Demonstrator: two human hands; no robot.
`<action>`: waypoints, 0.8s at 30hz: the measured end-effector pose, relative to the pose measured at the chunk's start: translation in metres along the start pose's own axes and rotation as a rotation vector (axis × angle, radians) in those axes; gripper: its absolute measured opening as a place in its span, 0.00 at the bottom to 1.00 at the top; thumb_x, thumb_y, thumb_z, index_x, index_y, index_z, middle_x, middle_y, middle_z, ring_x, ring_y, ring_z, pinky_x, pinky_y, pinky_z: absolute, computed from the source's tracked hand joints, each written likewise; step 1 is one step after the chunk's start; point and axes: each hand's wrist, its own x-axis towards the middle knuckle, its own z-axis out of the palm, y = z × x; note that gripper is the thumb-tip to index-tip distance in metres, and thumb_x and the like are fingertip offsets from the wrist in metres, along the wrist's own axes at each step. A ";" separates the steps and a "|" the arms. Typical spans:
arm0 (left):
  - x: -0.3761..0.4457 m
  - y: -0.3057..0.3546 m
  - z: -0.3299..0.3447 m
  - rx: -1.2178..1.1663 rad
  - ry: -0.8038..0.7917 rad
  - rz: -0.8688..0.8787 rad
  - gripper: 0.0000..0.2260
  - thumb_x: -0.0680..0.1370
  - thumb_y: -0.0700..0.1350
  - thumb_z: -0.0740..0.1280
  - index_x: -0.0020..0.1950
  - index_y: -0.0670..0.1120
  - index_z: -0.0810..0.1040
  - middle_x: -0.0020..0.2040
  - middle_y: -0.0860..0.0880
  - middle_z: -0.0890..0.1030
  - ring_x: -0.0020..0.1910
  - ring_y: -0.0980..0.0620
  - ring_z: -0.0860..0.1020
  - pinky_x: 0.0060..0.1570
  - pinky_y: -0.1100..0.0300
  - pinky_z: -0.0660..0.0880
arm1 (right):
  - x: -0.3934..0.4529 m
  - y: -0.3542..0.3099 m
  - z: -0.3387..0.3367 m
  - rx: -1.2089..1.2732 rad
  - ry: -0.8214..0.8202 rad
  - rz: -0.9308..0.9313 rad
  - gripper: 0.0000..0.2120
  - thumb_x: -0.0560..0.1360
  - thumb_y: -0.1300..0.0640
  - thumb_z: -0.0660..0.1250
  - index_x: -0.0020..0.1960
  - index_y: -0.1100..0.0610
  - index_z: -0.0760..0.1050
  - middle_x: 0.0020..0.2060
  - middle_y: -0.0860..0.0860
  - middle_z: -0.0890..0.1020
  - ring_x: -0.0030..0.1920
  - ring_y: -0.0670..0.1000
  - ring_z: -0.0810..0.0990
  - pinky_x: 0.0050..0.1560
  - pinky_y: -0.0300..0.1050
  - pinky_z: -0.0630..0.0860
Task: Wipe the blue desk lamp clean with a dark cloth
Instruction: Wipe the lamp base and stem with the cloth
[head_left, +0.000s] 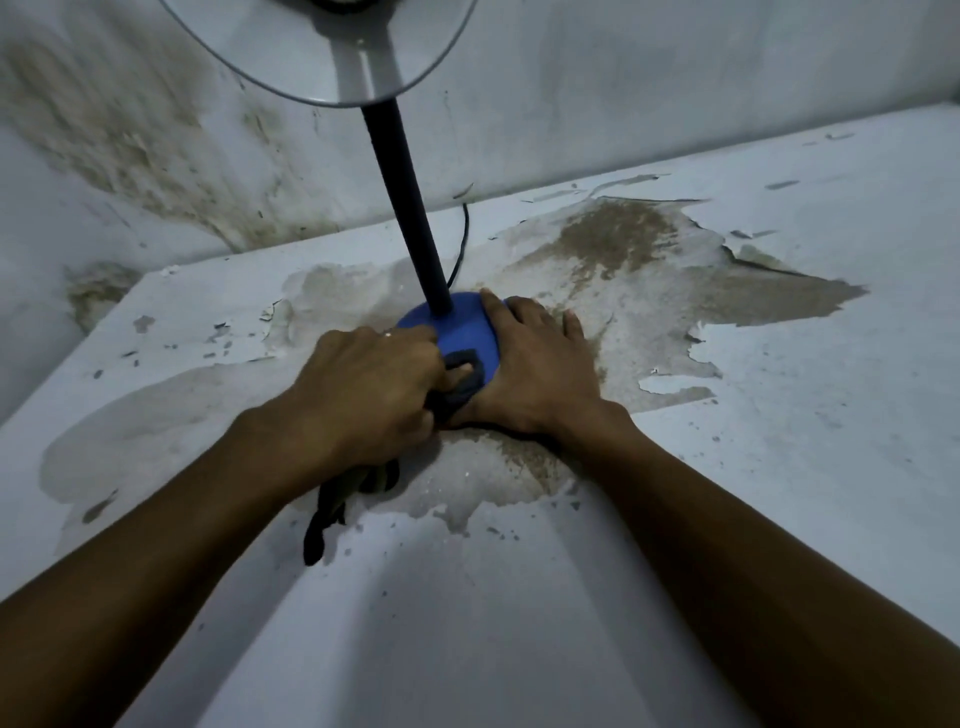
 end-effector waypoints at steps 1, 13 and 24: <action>-0.003 -0.005 0.003 0.000 0.005 -0.052 0.15 0.74 0.48 0.64 0.60 0.51 0.76 0.48 0.49 0.74 0.40 0.47 0.70 0.35 0.55 0.61 | 0.000 0.000 0.001 0.001 0.004 0.000 0.63 0.56 0.22 0.69 0.81 0.49 0.49 0.76 0.52 0.63 0.76 0.55 0.60 0.77 0.63 0.48; 0.007 -0.012 0.014 -0.193 0.058 -0.195 0.16 0.74 0.45 0.66 0.60 0.46 0.78 0.55 0.43 0.78 0.52 0.38 0.77 0.42 0.54 0.66 | -0.001 -0.001 -0.001 0.013 -0.008 0.020 0.65 0.52 0.20 0.66 0.80 0.49 0.50 0.75 0.51 0.64 0.75 0.56 0.62 0.77 0.62 0.49; -0.013 -0.038 0.041 -0.521 0.020 -0.436 0.18 0.71 0.46 0.61 0.56 0.44 0.81 0.50 0.39 0.81 0.48 0.36 0.79 0.42 0.54 0.72 | -0.002 -0.001 -0.008 0.006 -0.057 0.010 0.67 0.50 0.20 0.68 0.80 0.49 0.50 0.75 0.50 0.65 0.74 0.56 0.64 0.76 0.62 0.52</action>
